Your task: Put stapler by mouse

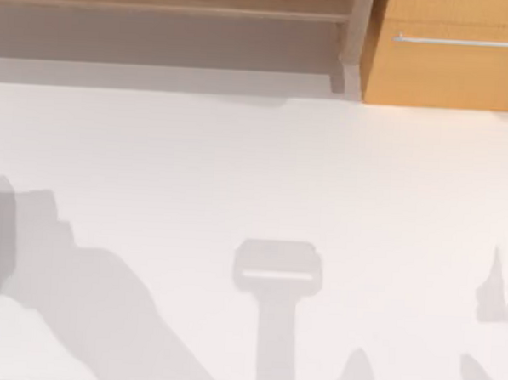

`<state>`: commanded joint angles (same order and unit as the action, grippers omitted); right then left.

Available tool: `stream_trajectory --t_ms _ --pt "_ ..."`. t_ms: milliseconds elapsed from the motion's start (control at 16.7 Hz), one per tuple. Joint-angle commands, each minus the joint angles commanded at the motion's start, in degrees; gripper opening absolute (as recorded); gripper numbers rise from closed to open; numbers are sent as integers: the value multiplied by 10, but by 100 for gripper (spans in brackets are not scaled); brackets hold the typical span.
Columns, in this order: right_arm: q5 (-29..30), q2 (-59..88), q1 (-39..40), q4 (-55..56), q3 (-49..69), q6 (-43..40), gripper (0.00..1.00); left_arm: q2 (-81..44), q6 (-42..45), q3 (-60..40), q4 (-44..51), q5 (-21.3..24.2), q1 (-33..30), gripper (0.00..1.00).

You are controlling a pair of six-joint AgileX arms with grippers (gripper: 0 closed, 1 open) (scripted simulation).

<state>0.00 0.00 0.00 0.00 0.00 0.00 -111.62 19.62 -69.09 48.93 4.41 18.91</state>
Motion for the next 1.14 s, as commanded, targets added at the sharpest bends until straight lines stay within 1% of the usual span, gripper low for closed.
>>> stream_trajectory --t_ms 780,840,1140 --pt "0 0 0 0 0 0 100 0 0 0 0 0 0 98" --pt "0 0 0 0 0 0 100 0 0 0 0 0 0 100" --pt "0 0 0 0 0 0 100 0 0 0 0 0 0 100"
